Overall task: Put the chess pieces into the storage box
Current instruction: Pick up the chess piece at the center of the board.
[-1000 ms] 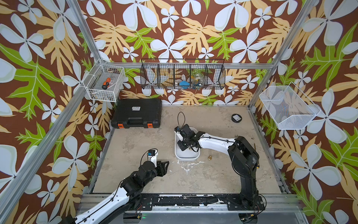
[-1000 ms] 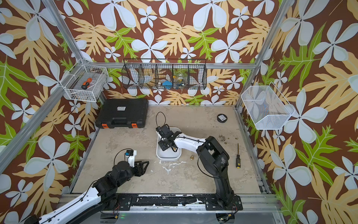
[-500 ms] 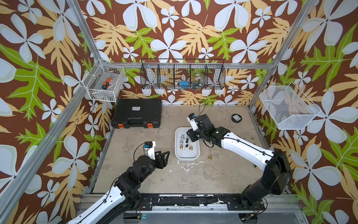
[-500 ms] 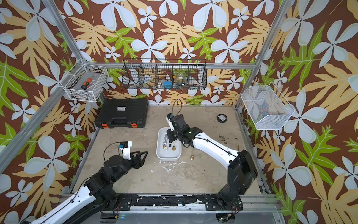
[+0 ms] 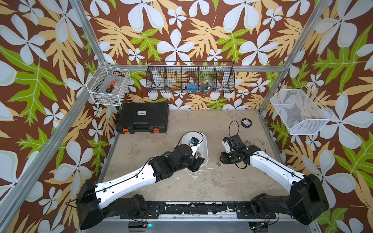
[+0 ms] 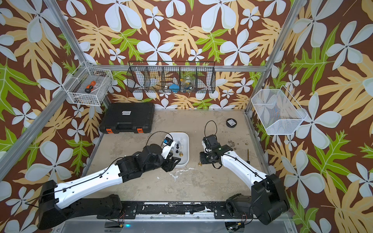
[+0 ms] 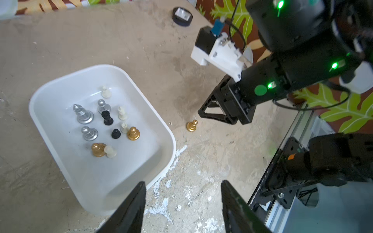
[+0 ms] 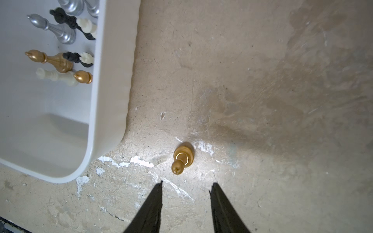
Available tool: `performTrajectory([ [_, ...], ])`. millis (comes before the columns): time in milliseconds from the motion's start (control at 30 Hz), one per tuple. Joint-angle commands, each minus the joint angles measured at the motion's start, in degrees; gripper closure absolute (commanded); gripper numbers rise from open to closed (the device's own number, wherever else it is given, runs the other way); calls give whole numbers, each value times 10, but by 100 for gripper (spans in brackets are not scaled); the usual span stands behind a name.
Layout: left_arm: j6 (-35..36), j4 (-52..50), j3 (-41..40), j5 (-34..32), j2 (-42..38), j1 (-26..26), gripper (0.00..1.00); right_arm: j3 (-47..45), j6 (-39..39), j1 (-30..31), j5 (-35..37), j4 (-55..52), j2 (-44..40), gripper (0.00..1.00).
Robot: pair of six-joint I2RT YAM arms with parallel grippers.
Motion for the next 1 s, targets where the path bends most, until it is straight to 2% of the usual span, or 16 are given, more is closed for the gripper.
performTrajectory([
  [0,20,9,-1,8,19,-23,40,-5,5,0,-16,27,10,58],
  [333,-9,56,-59,0,0,-28,40,-2,-19,4,-5,53,65,61],
  [967,-31,40,-90,-47,-49,-27,39,-7,-26,25,17,66,98,73],
])
